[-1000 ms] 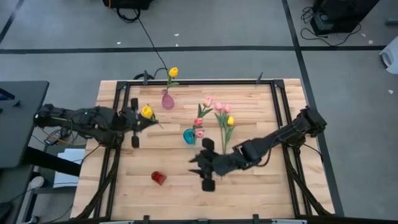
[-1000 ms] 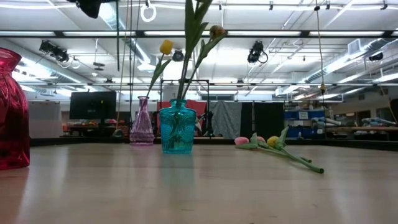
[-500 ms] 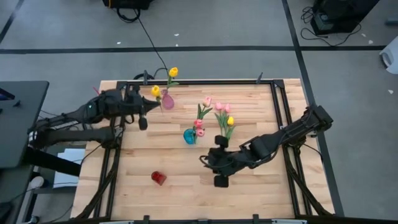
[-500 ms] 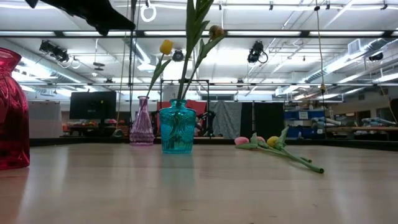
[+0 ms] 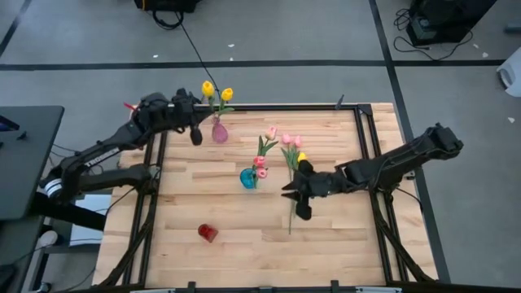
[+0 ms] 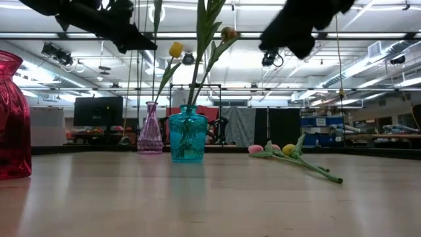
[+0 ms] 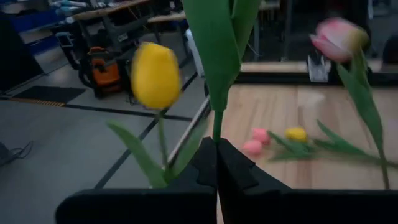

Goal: Sort flowers into vase by color
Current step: Put the yellow flower into the purple flower vase

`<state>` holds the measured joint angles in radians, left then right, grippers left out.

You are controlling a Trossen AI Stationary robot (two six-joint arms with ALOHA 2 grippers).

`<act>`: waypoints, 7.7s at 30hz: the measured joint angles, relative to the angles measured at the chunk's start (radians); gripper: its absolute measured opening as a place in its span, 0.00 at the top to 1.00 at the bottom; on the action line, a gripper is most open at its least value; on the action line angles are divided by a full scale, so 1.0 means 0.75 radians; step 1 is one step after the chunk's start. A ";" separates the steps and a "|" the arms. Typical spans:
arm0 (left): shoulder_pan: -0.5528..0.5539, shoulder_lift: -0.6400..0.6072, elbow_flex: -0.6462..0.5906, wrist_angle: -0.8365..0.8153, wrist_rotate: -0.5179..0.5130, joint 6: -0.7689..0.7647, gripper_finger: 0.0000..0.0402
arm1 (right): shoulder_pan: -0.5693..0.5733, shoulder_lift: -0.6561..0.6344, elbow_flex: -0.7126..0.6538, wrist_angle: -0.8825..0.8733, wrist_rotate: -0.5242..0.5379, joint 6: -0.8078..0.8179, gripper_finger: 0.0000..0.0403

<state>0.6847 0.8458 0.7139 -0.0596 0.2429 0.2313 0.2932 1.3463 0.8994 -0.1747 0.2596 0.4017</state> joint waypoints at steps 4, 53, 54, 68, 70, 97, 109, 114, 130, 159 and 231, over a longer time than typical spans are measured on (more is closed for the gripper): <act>0.113 0.032 0.000 0.074 0.060 -0.069 1.00 | -0.056 -0.081 -0.139 0.106 -0.048 0.000 0.74; 0.167 0.198 0.141 -0.643 -0.202 -0.071 0.47 | -0.159 -0.137 -0.242 0.111 -0.199 -0.057 0.75; 0.165 0.176 0.157 -0.670 -0.197 -0.074 0.47 | -0.170 -0.137 -0.242 0.093 -0.192 -0.041 0.75; -0.240 -0.275 0.006 -0.583 -0.162 -0.319 0.50 | -0.274 0.153 -0.201 -0.226 -0.059 0.478 0.76; -0.288 -0.308 -0.007 -0.576 -0.187 -0.352 0.50 | -0.258 0.204 -0.158 -0.336 -0.042 0.553 0.76; -0.480 -0.326 -0.018 -0.537 -0.300 -0.354 0.50 | -0.175 0.597 0.198 -0.636 -0.090 0.793 0.76; -0.480 -0.325 -0.018 -0.540 -0.300 -0.356 0.50 | -0.166 0.553 0.197 -0.632 -0.094 0.798 0.76; -0.480 -0.325 -0.018 -0.543 -0.300 -0.358 0.50 | -0.144 0.552 0.197 -0.645 -0.069 0.743 0.76; -0.479 -0.325 -0.018 -0.537 -0.303 -0.348 0.50 | -0.148 0.551 0.206 -0.783 -0.174 0.752 0.63; -0.480 -0.325 -0.018 -0.544 -0.248 -0.280 0.50 | -0.154 0.602 0.208 -0.620 -0.052 1.255 0.56; -0.415 0.210 0.124 0.325 0.089 -0.289 0.50 | -0.579 -0.098 0.238 0.417 -0.369 -0.504 0.98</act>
<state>0.3734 1.0034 0.8067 0.1842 0.3099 0.0144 -0.1412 1.2732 1.0782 0.1378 -0.0174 0.0240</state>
